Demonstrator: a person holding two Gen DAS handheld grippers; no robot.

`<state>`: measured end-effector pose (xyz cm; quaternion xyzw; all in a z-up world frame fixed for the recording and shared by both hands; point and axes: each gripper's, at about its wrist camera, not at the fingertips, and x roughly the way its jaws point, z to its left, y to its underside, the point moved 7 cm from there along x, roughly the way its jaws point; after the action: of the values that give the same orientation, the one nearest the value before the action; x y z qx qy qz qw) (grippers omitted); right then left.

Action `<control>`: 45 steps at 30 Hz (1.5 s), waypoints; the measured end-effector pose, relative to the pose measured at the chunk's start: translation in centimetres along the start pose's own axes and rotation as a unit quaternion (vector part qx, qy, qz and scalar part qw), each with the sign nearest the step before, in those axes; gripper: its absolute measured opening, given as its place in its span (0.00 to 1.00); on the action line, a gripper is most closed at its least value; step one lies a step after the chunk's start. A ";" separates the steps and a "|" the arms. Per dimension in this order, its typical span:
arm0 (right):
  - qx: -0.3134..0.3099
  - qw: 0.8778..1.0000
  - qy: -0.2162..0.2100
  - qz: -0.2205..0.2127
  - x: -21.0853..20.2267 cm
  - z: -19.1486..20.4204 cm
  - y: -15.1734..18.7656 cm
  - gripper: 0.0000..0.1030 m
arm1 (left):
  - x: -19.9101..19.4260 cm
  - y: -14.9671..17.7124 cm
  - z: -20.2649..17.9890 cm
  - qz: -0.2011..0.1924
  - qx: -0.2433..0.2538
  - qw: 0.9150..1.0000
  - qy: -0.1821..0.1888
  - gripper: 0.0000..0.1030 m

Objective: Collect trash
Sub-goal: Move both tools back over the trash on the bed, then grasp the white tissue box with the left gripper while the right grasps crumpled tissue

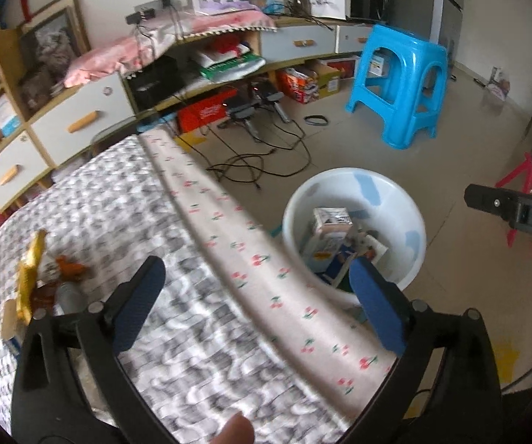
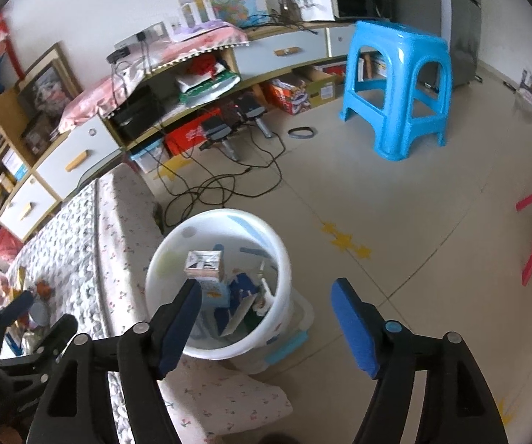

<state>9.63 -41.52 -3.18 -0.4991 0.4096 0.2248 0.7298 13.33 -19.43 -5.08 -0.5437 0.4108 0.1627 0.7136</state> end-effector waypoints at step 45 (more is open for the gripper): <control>-0.186 0.980 -0.074 -0.013 0.2 23.7 4.2 0.92 | -4.4 11.3 24.5 0.059 -0.251 0.966 -0.036 0.97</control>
<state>15.51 -18.22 -1.71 -0.6132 0.2992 0.3240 0.6553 12.97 7.81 -7.21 -0.6740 0.3623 0.3213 0.5580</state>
